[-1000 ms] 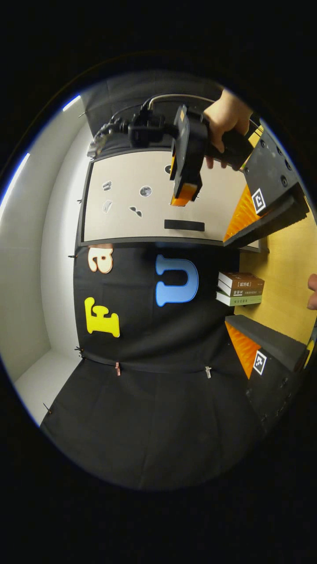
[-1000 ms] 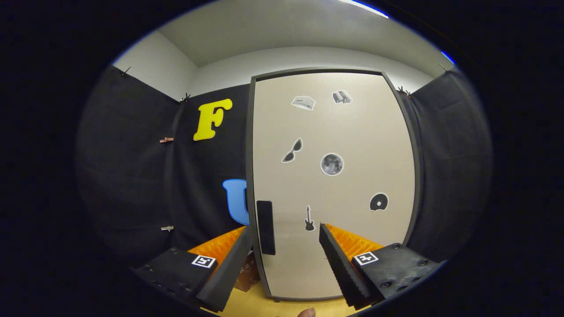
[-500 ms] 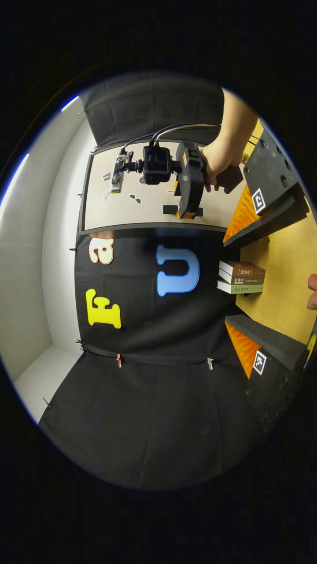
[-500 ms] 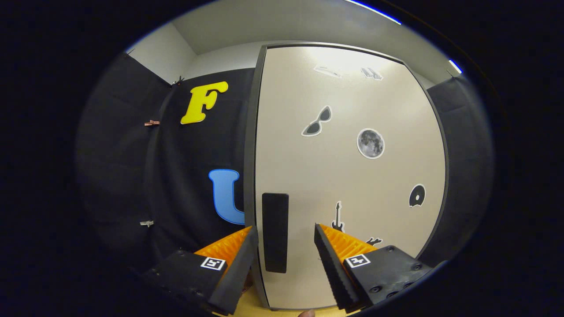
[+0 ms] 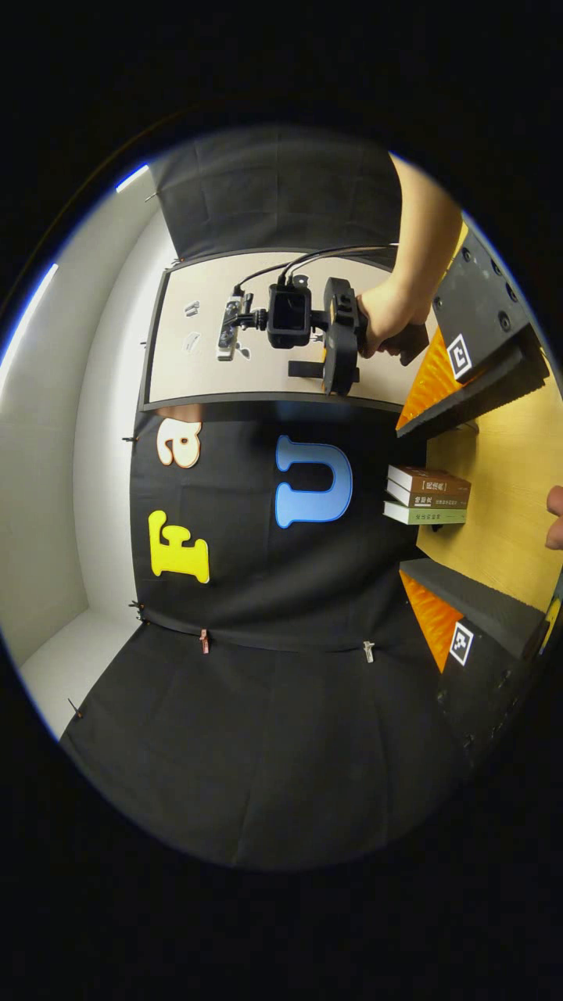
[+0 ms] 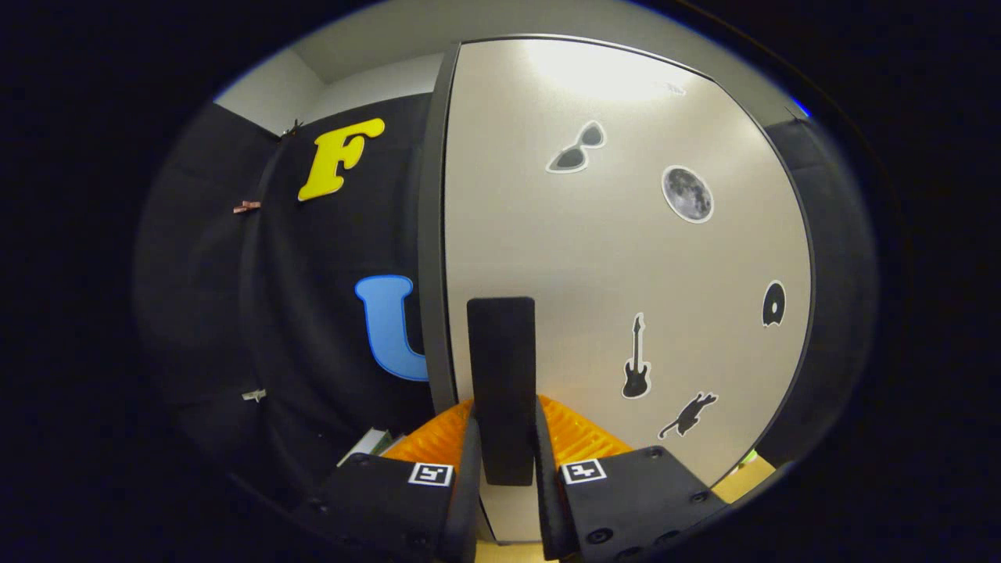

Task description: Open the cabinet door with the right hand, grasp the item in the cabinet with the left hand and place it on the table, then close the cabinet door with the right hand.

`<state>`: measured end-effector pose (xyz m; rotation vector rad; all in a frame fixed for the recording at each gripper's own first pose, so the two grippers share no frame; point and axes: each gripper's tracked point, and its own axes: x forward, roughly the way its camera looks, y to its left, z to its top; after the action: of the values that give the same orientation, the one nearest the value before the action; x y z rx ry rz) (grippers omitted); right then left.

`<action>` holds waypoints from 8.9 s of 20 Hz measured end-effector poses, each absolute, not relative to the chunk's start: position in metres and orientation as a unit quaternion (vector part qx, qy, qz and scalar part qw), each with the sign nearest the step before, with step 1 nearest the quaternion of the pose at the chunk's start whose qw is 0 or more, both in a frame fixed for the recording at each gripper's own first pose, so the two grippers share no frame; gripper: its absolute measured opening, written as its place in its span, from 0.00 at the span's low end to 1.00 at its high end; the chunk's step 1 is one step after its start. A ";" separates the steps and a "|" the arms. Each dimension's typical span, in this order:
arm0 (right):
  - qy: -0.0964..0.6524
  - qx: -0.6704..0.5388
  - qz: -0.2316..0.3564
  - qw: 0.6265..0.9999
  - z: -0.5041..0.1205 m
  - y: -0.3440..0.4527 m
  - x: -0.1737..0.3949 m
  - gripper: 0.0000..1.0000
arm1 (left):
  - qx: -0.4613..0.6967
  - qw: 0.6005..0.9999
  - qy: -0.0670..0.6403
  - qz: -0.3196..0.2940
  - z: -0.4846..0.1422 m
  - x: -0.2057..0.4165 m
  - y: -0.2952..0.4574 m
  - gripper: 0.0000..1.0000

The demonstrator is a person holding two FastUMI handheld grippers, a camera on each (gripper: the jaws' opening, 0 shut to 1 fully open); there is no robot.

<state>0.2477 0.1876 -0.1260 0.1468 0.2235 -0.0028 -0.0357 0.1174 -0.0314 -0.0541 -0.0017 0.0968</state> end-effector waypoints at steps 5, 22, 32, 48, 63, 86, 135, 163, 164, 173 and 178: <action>0.108 0.059 0.017 0.992 -0.126 0.188 0.249 0.20 | -0.039 0.998 0.008 0.054 -0.039 -0.045 0.123 0.96; 0.119 0.098 0.139 0.978 -0.110 0.166 0.189 0.14 | -0.033 0.999 -0.004 0.012 -0.028 -0.030 0.077 0.96; 0.101 0.070 0.159 0.980 -0.102 0.133 0.165 0.14 | -0.027 0.998 -0.001 -0.054 -0.019 0.011 0.003 0.96; 0.074 0.034 0.017 0.997 -0.097 0.055 0.164 0.16 | 0.018 0.988 0.049 -0.148 -0.029 0.166 -0.147 0.93; 0.054 0.068 0.014 0.996 -0.090 0.049 0.160 0.99 | -0.007 0.972 0.125 -0.197 -0.060 0.250 -0.214 0.93; 0.059 0.041 -0.129 0.989 -0.107 -0.027 0.163 0.98 | 0.093 0.920 0.318 -0.209 -0.153 0.391 -0.245 0.40; 0.012 0.037 -0.119 0.992 -0.082 0.005 0.187 0.97 | 0.059 0.930 0.308 -0.190 -0.445 0.080 -0.185 0.18; 0.022 0.018 -0.116 0.993 -0.088 0.003 0.185 0.97 | 0.041 0.940 0.267 -0.209 -0.420 0.069 -0.199 0.96; 0.024 0.020 -0.112 0.993 -0.088 0.004 0.185 0.97 | 0.034 0.943 0.258 -0.209 -0.405 0.068 -0.198 0.96; 0.033 0.033 -0.091 0.995 -0.089 0.015 0.187 0.97 | 0.004 0.980 0.124 -0.154 -0.220 0.064 -0.156 0.96; 0.029 0.037 -0.074 0.996 -0.083 0.030 0.188 0.97 | -0.015 0.991 0.085 -0.104 -0.131 0.056 -0.115 0.96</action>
<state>0.1883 0.0296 -0.0834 0.0732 0.0588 -0.1473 0.0555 -0.1145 -0.1308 -0.0309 0.1709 -0.2078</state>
